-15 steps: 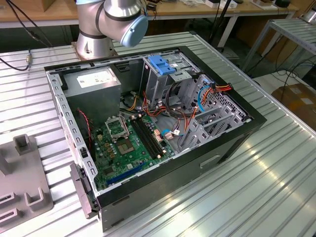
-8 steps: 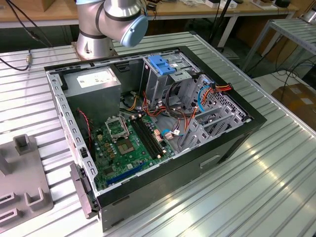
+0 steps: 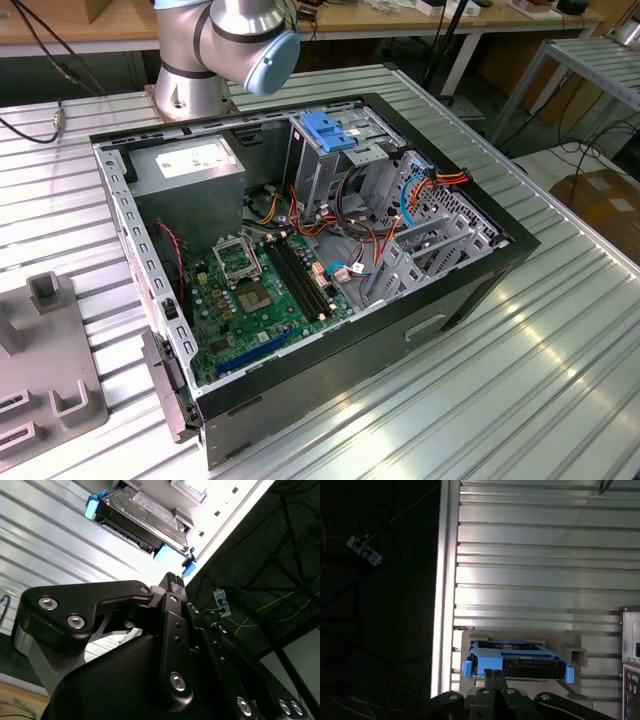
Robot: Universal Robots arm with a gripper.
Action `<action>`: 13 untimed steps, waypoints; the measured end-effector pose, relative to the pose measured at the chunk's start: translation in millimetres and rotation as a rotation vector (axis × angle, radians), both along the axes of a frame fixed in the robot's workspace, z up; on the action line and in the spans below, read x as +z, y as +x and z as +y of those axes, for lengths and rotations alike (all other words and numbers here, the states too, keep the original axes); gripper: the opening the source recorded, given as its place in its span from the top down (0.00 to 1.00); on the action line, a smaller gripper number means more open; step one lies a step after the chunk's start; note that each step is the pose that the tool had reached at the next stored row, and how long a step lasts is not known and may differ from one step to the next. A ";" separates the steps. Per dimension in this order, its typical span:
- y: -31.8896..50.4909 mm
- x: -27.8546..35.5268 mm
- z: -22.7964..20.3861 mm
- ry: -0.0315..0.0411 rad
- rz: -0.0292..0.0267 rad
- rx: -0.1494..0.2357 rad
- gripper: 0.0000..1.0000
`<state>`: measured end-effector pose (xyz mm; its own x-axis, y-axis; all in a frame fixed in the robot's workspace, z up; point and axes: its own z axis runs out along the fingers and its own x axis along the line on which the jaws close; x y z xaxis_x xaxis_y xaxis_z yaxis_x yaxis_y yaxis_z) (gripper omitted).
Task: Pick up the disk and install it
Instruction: 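Pick up the disk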
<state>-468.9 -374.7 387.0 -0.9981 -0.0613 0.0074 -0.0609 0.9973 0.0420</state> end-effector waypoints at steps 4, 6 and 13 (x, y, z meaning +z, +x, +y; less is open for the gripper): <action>0.0 0.0 0.0 0.0000 0.0000 0.086 0.90; 0.0 -0.1 0.0 0.0000 0.0000 0.149 0.90; 0.0 -0.6 0.0 0.0001 -0.0001 0.326 0.90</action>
<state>-468.8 -374.7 386.4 -0.9261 -0.3773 0.0073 -0.3767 0.9254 0.0420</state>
